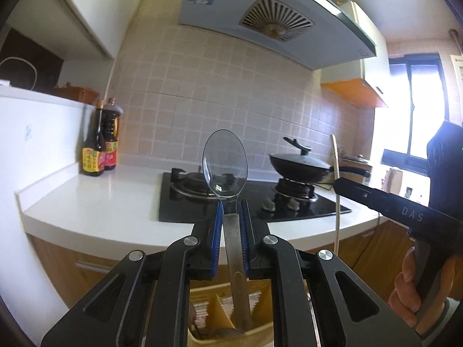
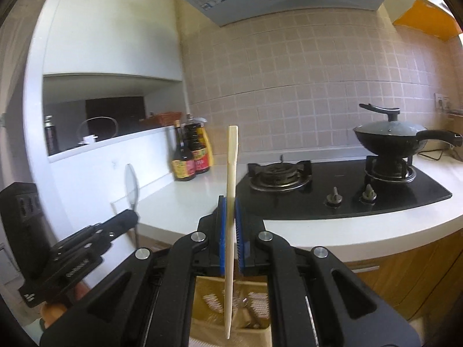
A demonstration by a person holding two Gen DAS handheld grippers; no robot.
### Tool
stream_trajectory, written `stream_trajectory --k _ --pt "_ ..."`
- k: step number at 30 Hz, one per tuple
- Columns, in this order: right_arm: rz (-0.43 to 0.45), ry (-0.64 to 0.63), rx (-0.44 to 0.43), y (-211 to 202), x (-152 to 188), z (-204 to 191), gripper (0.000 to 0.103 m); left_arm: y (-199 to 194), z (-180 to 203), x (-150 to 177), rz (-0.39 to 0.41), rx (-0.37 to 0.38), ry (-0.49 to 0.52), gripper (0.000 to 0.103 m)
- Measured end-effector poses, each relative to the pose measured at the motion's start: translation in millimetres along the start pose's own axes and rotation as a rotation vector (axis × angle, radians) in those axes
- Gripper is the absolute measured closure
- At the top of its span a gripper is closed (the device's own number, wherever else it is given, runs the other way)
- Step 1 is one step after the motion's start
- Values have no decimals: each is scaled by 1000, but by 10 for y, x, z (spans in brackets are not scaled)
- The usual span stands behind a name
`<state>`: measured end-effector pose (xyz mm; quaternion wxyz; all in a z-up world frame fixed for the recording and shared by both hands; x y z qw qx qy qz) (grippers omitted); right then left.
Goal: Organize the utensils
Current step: 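Lift the spoon and chopstick with both grippers over the yellow basket, then lower the spoon and chopstick into the basket and open both grippers, then grasp a wooden chopstick with the left gripper while the right gripper grasps another chopstick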
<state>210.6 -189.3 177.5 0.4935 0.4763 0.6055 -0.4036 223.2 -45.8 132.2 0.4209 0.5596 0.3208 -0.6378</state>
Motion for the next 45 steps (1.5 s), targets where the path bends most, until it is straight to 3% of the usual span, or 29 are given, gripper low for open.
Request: stream_trajectory --k 13,18,28,31,33,35,38,40,44,45 --pt "70 -90 116 281 278 194 98 264 -287 326 -21 -72 -36 93" --pt "95 -137 107 300 441 166 98 256 -302 430 -28 -81 -32 93" --pt "11 -144 60 156 725 142 97 147 -261 550 -58 -36 -30 92" --pt "-19 -121 26 59 776 128 89 47 -277 562 -70 -34 -28 84" --pt "-43 -97 9 -31 808 129 88 -20 -284 552 -76 -33 -27 77" --pt "-67 -69 -9 -120 831 125 88 -102 -295 527 -83 -28 -31 62" --pt "-102 -51 -32 -278 872 90 88 -265 -286 463 -87 -12 -47 53" --pt "-119 -43 -45 -387 887 60 88 -362 -268 426 -104 5 -58 49" --pt "-166 -27 -78 -626 915 -29 72 -552 -223 374 -145 21 -78 46" --pt "-182 -9 -104 -693 921 -65 72 -592 -208 369 -157 25 -83 46"
Point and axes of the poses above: each gripper's, at about its wrist camera, not at the fingertips, and y roughly the way its jaws point, z to its right, x to its underside, the point moved 7 cm from there along y, roughly the way its jaws point, and after that the axes turned 12 degrees about z, right-handed, at the moved point
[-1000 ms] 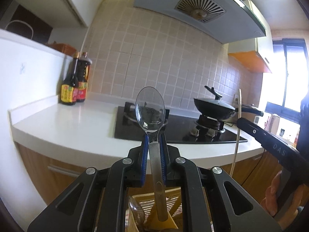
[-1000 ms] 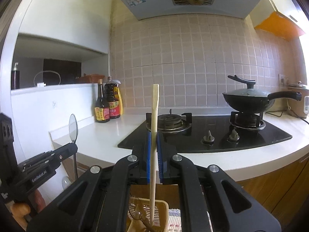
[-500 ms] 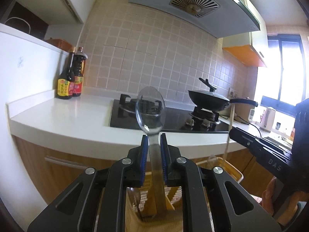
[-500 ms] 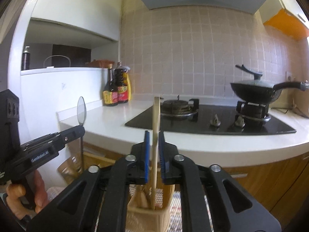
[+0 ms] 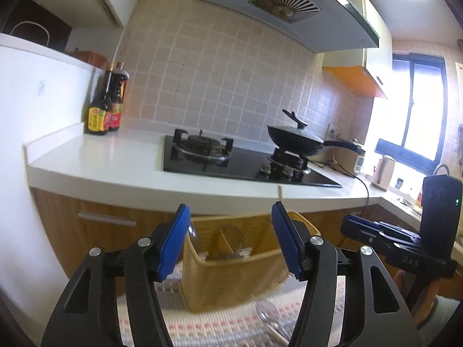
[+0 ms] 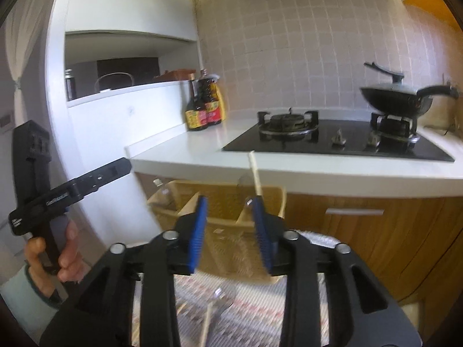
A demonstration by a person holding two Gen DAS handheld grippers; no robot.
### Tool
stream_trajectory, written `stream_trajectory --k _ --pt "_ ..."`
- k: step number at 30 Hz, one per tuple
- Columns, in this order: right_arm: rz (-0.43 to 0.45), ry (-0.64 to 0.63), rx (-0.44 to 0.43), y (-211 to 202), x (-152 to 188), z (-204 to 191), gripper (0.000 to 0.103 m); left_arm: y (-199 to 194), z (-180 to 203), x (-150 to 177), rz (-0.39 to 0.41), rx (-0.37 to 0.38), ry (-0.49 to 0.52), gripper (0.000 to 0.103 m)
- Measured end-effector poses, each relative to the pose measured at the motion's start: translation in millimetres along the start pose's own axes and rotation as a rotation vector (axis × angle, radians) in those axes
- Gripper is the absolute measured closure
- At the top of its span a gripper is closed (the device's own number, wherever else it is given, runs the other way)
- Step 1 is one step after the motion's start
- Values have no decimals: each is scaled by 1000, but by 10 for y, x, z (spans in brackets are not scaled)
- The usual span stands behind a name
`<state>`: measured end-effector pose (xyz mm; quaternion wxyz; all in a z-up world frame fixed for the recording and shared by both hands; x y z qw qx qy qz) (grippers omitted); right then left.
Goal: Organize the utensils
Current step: 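Grasp a wooden chopstick with the left gripper while the right gripper grasps another chopstick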
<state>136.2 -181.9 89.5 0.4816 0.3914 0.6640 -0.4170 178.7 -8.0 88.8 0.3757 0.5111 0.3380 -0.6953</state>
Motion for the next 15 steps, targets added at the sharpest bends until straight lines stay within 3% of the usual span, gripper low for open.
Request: stream_trajectory --k 4,9,15 --pt "-56 12 -36 -219 57 -201 72 -190 99 24 -60 4 2 43" --pt "-147 -12 -8 -299 156 -320 72 -367 253 137 -153 10 29 43" --pt "-258 46 26 -320 354 -253 72 -520 401 280 -236 0 93 43"
Point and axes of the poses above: each gripper's, at about its wrist camera, not at the fingertips, and y roughly the way its jaws point, z to its right, x to its underside, the point moved 7 cm from there along y, roughly the way its jaws point, and after that the axes turned 12 degrees about z, right-handed, at the moved point
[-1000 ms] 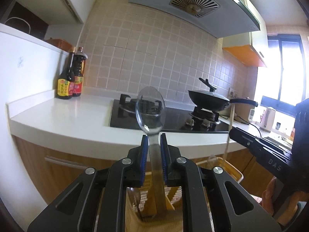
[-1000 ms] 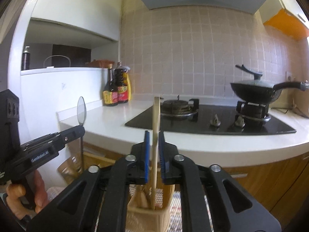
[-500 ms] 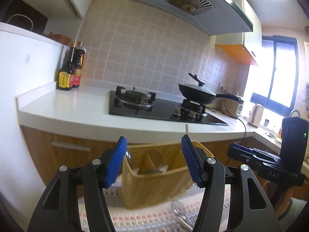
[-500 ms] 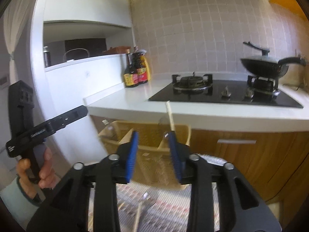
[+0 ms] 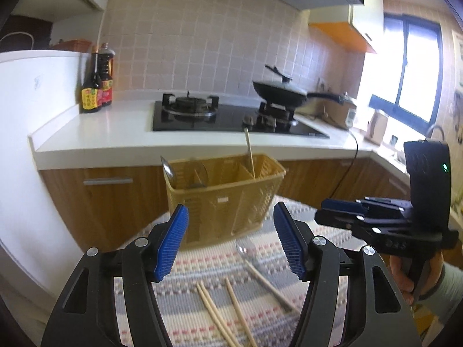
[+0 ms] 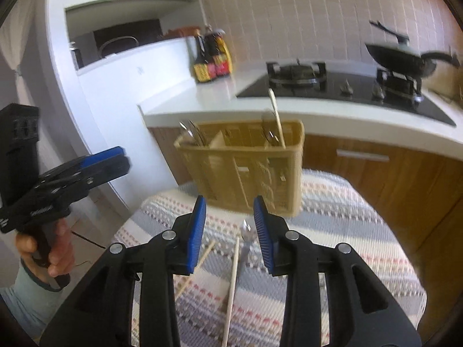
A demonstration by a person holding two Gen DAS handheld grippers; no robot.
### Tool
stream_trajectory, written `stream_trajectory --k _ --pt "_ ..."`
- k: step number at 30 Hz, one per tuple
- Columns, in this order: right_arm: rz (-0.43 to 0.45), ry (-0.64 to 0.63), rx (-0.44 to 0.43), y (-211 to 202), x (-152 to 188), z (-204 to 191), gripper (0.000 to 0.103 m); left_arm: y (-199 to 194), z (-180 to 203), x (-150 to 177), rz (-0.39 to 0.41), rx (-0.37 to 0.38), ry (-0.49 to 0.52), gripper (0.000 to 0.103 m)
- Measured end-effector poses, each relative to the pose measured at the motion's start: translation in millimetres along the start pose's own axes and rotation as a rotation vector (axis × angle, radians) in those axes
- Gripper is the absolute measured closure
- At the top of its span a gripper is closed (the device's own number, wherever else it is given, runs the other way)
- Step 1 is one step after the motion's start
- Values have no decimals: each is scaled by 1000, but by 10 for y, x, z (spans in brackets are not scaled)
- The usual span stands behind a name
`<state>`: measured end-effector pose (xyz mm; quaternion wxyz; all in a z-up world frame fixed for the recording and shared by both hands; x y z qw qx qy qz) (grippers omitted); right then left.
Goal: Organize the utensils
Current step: 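Grasp a wooden chopstick with the left gripper while the right gripper grasps another chopstick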
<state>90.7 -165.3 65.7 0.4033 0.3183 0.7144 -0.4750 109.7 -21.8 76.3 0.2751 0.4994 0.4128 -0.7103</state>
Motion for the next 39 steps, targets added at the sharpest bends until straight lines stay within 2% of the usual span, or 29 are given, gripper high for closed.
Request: stream_trajectory --k 3,8,9,11,13,17,24,28,33,36,39 --pt "-105 18 38 106 169 58 72 26 20 121 -69 20 -19 43" --pt "-348 61 68 403 592 135 72 233 -17 571 -282 92 -126 47" --pt "-397 75 66 470 692 149 72 273 -39 649 -312 96 -140 48" --pt "-457 96 50 557 833 160 72 360 -85 836 -381 96 -153 59" --pt "-500 99 54 640 934 166 72 427 -118 996 -438 98 -156 62" --pt "-542 119 52 748 1023 163 72 520 -127 1210 -519 125 -177 62" --pt "-552 99 83 845 1000 210 73 631 -139 1398 -592 143 -200 62" --pt "-568 92 76 943 967 227 82 681 -184 1446 -616 146 -218 62" --pt "-599 89 26 1035 1043 94 83 758 -154 1508 -641 130 -199 62" --pt "-609 53 31 1102 1105 7 86 845 -90 1563 -659 120 -172 62" --pt "-616 21 50 1166 1161 -20 96 861 -44 1614 -669 115 -151 63"
Point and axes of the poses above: each gripper's, at about its wrist camera, not at the fingertips, and y roughly the way its jaws point, z to its right, x to its underside, the point moved 7 cm from there along y, roughly the way its jaws point, and after that the axes turned 12 degrees about z, right-handed, at the moved point
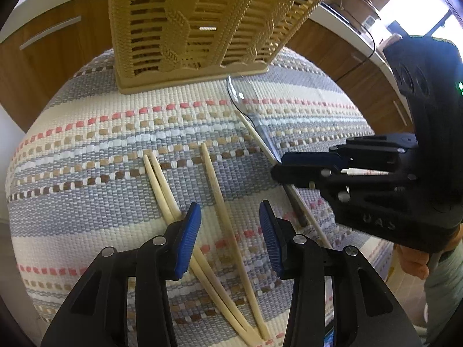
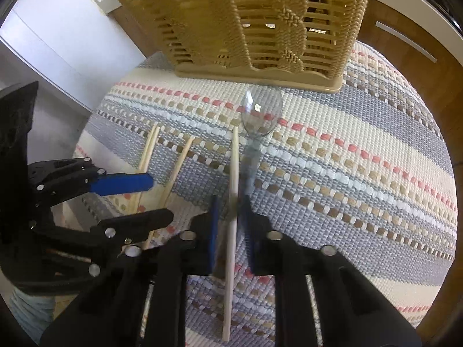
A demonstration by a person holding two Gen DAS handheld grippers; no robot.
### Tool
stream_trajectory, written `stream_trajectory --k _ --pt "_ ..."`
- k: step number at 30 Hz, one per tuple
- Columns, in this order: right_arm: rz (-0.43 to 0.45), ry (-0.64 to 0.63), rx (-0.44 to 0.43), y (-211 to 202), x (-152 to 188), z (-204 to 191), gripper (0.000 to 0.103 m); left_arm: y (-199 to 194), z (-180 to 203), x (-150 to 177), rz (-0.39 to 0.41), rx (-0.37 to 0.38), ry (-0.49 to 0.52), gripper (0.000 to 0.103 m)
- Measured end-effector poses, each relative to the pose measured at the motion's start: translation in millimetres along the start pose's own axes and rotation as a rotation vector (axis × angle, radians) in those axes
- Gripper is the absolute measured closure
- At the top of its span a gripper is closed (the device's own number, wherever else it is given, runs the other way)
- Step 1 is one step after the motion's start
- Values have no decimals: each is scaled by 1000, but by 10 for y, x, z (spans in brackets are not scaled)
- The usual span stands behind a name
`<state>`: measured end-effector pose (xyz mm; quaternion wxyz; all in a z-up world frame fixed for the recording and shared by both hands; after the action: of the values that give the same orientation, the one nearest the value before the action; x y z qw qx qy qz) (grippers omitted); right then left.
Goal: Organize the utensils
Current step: 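Grasp a wooden chopstick with the left gripper while the right gripper grasps another chopstick, then lift both chopsticks with both grippers over the basket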
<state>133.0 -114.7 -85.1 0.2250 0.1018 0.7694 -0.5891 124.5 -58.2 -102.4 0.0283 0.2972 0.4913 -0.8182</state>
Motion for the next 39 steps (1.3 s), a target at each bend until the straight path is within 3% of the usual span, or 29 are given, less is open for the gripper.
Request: stream_trajectory --k 10,14,16,19,23,31,39 --pt "42 -35 51 -186 95 149 99 71 168 42 -5 -23 19 63" --pt "49 -8 83 -268 89 362 99 158 254 -19 -3 -86 41 64" --pt "32 26 99 -260 113 508 99 173 301 -24 -3 -145 54 72" --pt "1 43 105 -188 154 620 99 194 442 -24 -4 -214 107 76" --pt "0 34 86 -201 125 618 98 235 511 -53 -16 -285 149 96" --pt "-57 26 67 -296 245 701 95 237 450 -104 31 -163 22 99" --pt "-101 -17 108 -258 284 610 94 196 557 -103 67 -141 31 99"
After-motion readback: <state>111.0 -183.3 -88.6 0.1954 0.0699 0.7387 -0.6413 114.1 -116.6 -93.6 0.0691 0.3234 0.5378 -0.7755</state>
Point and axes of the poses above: each gripper's, at about its wrist camera, not at the fingertips, and y roughly the way its jaws point, z to its right, x to its underside, the point moved 7 cm from there along y, roughly the way its jaws point, and after that the axes turned 12 degrees about z, right-handed, at the moved point
